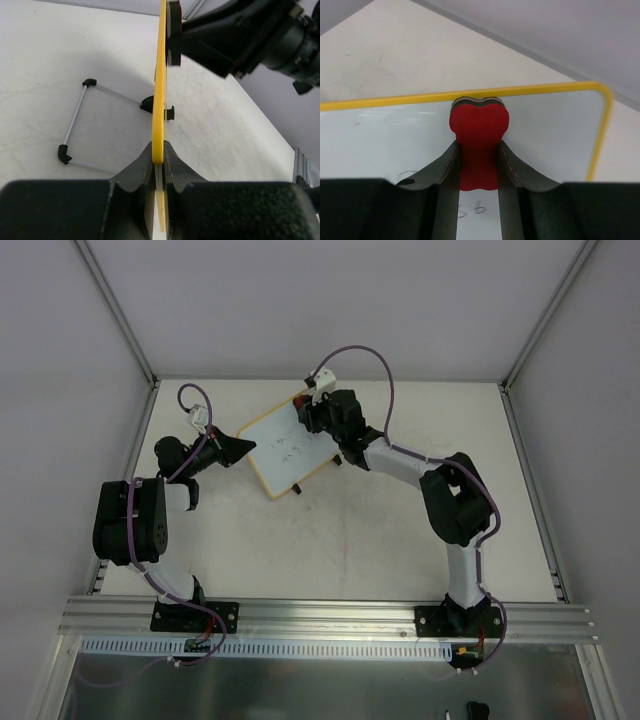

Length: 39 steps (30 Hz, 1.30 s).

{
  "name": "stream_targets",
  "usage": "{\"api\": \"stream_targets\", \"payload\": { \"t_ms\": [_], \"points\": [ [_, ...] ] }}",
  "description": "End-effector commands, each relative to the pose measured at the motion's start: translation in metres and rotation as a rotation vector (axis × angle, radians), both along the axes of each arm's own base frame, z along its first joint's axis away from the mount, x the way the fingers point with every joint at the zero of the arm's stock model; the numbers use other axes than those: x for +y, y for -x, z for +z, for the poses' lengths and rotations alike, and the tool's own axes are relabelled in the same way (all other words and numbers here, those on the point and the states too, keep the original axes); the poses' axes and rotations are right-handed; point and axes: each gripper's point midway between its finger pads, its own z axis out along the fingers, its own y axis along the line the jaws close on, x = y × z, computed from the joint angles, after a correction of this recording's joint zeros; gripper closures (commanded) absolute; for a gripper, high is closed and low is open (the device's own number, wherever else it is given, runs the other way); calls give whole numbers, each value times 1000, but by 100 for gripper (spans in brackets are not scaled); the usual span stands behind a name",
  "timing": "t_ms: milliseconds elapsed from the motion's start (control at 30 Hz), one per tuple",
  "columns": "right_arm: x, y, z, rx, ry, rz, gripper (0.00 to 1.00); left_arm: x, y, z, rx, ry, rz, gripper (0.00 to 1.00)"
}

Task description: Erase the whiteboard

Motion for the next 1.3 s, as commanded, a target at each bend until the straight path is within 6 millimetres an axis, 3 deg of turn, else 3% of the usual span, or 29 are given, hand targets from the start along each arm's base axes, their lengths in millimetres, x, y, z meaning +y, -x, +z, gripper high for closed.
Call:
{"api": "stream_targets", "payload": {
  "t_ms": [0,33,133,300,433,1033,1167,1267],
  "points": [
    [-33,-39,12,12,-27,-90,100,0,-1,14,-126,-48,-37,100],
    [-42,-45,11,25,-24,-107,100,0,-1,14,-124,-47,-38,100],
    [-42,-48,14,35,-21,-71,100,0,-1,15,-126,-48,-37,100],
    [-32,-37,7,50,-12,-24,100,0,0,15,-126,-48,-35,100],
    [-16,-19,0,48,4,16,100,0,0,15,-126,-47,-35,100],
    [101,119,-32,119,1,279,100,0,2,16,-127,-42,-40,100],
    [111,129,-44,146,3,288,100,-1,2,16,-129,-41,-42,100],
    [105,122,-50,158,6,250,100,0,2,16,-130,-41,-40,100]
  ]
}}
